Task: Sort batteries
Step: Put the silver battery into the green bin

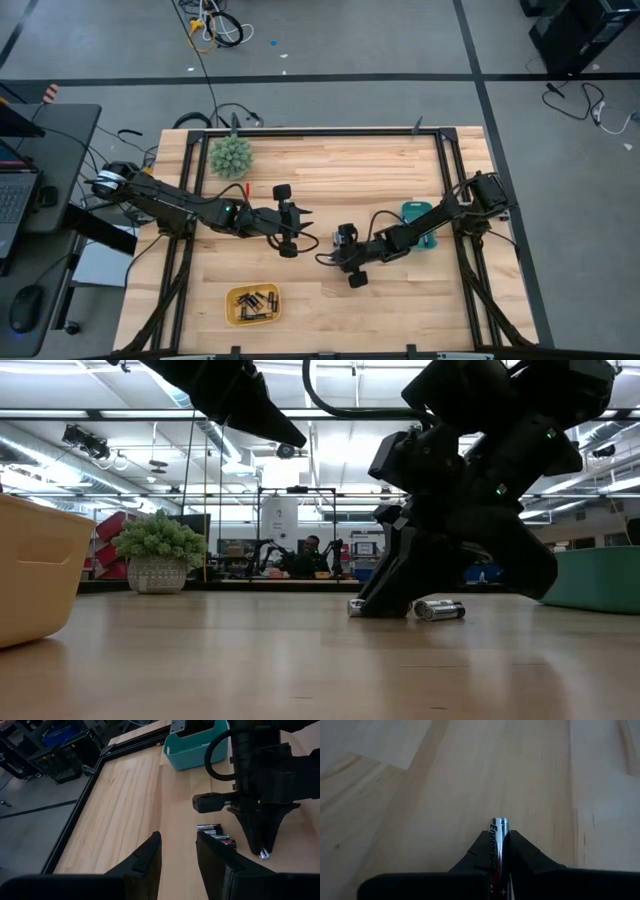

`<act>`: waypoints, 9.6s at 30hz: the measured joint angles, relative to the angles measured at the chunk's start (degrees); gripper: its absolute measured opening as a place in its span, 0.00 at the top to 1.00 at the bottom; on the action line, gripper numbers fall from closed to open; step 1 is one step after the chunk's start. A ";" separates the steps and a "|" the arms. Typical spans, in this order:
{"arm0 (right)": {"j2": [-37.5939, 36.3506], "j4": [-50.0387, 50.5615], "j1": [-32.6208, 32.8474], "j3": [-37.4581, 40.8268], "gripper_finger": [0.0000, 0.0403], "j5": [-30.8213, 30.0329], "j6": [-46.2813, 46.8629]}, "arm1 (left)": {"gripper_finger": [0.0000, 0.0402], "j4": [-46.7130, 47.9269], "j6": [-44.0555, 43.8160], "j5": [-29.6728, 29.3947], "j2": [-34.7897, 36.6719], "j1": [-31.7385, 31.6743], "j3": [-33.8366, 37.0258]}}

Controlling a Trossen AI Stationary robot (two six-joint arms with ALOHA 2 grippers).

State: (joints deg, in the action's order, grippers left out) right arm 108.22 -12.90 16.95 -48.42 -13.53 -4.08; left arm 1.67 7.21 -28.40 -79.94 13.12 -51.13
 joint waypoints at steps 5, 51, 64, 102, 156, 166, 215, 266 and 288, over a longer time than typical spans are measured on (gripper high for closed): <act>-1.02 0.40 -0.04 0.12 0.93 -0.95 -0.65 | 0.70 0.03 0.00 -0.02 0.00 -0.02 0.00; -42.35 69.19 16.80 5.37 0.93 -27.92 77.42 | 0.70 -0.50 0.17 -0.02 0.00 0.00 0.00; -46.39 75.56 18.78 10.77 0.93 -27.11 111.18 | 0.70 -1.66 0.63 -0.02 0.00 0.00 0.67; -43.95 75.12 18.60 13.61 0.84 -25.32 120.02 | 0.70 -9.70 4.13 -0.70 0.00 -0.01 5.42; -28.82 20.35 12.46 2.16 0.82 -16.22 15.55 | 0.70 -9.97 2.60 -0.70 0.00 -0.02 5.42; -17.69 20.55 9.71 2.16 0.81 -10.04 15.39 | 0.70 -9.98 1.76 -0.70 0.00 -0.01 5.44; -6.99 18.10 3.48 2.05 0.85 -0.42 7.99 | 0.70 -9.54 1.48 -0.70 0.00 0.00 5.44; -38.07 88.54 21.35 2.23 1.00 -12.77 114.64 | 0.70 -9.46 3.58 -0.70 0.00 -0.02 5.44; -38.09 62.19 14.22 2.23 1.00 -23.52 73.73 | 0.70 -9.52 3.65 -0.68 0.00 0.00 5.44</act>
State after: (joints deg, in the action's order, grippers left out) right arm 70.13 49.29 31.17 -46.19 -37.05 69.65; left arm -7.86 10.85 -29.08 -79.94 13.12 -45.69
